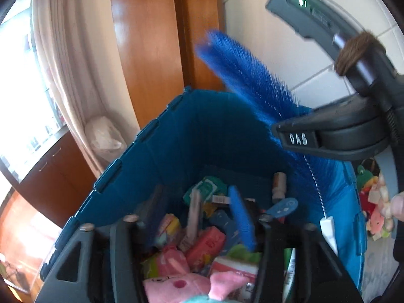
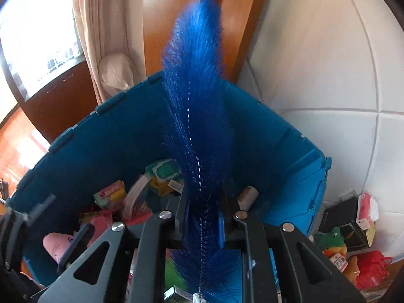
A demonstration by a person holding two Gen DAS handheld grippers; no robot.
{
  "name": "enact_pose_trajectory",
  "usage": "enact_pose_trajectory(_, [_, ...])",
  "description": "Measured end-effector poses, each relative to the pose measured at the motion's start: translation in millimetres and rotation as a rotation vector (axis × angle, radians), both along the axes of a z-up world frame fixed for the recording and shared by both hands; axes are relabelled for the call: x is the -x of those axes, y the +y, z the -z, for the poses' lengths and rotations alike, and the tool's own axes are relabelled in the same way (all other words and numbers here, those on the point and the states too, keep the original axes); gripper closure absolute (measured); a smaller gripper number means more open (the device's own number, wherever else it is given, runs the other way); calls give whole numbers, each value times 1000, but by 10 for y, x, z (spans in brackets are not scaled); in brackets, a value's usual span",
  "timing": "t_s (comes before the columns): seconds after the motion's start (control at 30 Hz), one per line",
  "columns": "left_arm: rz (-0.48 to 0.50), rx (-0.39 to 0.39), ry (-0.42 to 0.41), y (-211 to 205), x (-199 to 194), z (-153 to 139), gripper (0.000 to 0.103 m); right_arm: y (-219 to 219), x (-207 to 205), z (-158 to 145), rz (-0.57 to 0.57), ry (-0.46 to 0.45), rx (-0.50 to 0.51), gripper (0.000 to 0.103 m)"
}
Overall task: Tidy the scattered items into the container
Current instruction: 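Carry Tylenol box and blue brush into the blue crate and open both grippers, then move both grippers back to the pile of items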
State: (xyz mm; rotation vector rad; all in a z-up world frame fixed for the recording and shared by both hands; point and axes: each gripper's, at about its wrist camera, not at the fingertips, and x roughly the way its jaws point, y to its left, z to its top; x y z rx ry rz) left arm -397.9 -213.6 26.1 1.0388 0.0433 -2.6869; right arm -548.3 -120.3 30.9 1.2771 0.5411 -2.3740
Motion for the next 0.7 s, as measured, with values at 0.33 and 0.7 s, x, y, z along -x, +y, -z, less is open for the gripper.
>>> enact_pose_trajectory(0.33, [13, -1, 40, -75, 9, -63, 23, 222, 33, 98, 42, -56, 64, 38])
enact_pose_trajectory(0.7, [30, -18, 138, 111, -480, -311, 17, 731, -481, -274, 82, 53, 182, 14])
